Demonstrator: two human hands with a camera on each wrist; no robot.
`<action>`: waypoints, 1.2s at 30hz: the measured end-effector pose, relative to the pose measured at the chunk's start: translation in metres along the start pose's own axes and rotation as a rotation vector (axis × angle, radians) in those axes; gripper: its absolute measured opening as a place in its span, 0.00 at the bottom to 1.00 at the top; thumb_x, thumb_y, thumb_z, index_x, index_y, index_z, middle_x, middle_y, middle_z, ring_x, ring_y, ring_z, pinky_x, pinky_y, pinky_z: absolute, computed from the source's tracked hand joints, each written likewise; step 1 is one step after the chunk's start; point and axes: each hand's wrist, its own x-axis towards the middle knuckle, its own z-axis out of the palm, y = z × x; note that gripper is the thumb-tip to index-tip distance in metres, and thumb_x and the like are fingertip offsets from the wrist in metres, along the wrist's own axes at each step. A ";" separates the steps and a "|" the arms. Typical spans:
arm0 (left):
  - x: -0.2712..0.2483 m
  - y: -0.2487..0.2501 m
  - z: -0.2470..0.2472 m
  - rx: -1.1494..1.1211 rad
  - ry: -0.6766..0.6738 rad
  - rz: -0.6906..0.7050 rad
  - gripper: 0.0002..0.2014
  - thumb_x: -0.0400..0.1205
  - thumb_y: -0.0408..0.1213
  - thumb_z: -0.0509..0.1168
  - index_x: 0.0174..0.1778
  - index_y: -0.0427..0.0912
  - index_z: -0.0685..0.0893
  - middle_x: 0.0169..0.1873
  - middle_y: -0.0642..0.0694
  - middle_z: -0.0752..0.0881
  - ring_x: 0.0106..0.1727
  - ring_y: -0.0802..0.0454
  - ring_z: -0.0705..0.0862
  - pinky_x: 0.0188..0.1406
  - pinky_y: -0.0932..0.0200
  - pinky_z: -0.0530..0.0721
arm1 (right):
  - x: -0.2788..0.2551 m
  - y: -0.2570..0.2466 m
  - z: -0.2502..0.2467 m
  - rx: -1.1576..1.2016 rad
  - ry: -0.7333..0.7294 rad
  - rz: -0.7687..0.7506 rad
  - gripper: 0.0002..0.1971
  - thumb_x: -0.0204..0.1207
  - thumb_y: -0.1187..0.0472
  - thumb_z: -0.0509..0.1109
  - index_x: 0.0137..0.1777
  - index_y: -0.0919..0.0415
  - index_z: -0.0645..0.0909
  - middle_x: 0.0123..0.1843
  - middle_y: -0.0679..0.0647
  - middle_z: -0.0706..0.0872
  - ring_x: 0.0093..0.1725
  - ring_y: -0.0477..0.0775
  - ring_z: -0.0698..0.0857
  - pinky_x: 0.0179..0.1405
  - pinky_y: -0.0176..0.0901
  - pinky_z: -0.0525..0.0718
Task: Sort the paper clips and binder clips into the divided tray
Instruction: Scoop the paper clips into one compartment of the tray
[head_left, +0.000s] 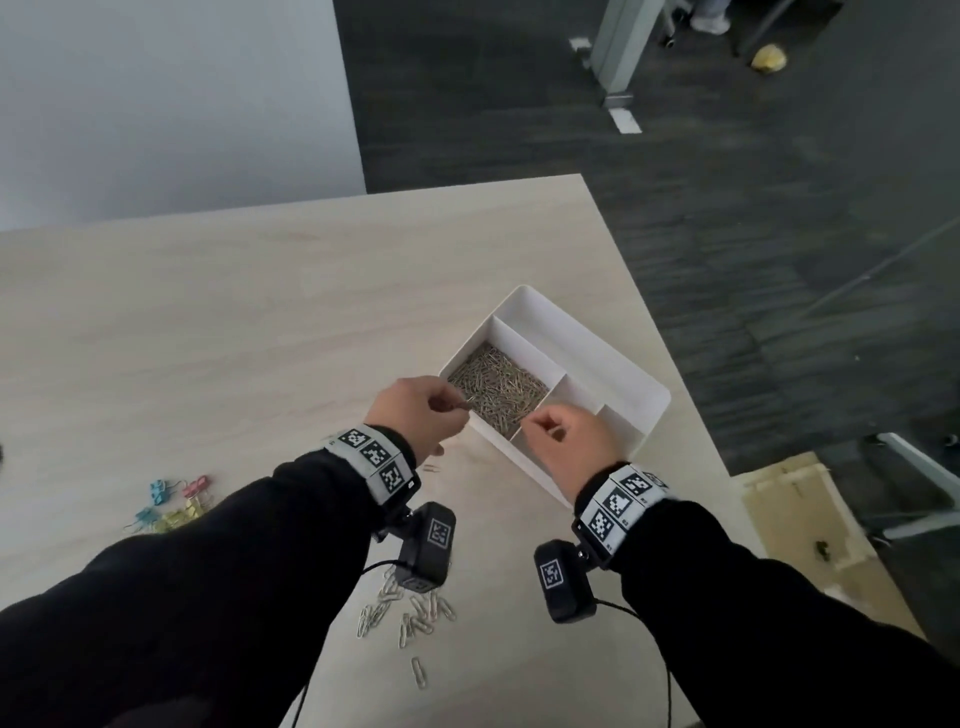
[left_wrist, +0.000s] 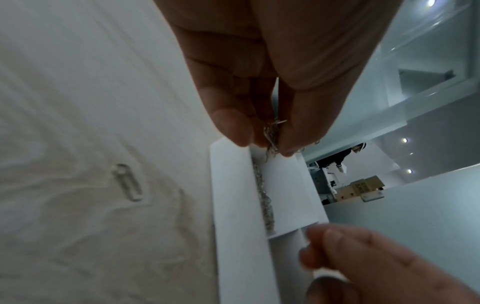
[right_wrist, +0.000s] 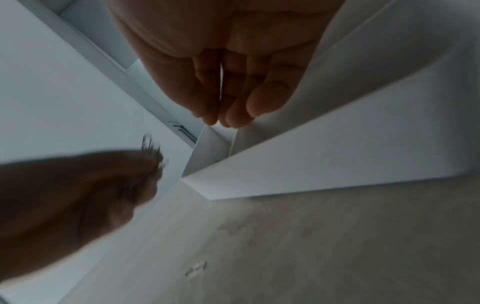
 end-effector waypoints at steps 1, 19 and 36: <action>0.003 0.008 0.002 -0.010 0.006 0.007 0.06 0.76 0.36 0.73 0.38 0.52 0.87 0.36 0.50 0.89 0.25 0.58 0.85 0.23 0.67 0.83 | -0.004 0.004 0.001 0.010 -0.013 -0.008 0.06 0.79 0.57 0.70 0.42 0.54 0.85 0.37 0.44 0.86 0.35 0.42 0.81 0.41 0.42 0.84; -0.044 -0.080 0.017 0.727 -0.233 0.056 0.30 0.78 0.28 0.55 0.76 0.55 0.72 0.71 0.51 0.70 0.71 0.44 0.67 0.73 0.48 0.73 | -0.042 0.023 0.045 -0.181 -0.247 -0.179 0.07 0.74 0.58 0.70 0.50 0.53 0.87 0.48 0.47 0.83 0.40 0.46 0.82 0.50 0.37 0.79; -0.130 -0.143 0.007 0.695 -0.201 0.164 0.25 0.81 0.43 0.62 0.76 0.56 0.73 0.68 0.50 0.73 0.68 0.45 0.70 0.70 0.47 0.75 | -0.083 0.012 0.105 -0.479 -0.530 -0.338 0.26 0.73 0.58 0.69 0.73 0.55 0.77 0.65 0.54 0.76 0.63 0.56 0.79 0.67 0.40 0.73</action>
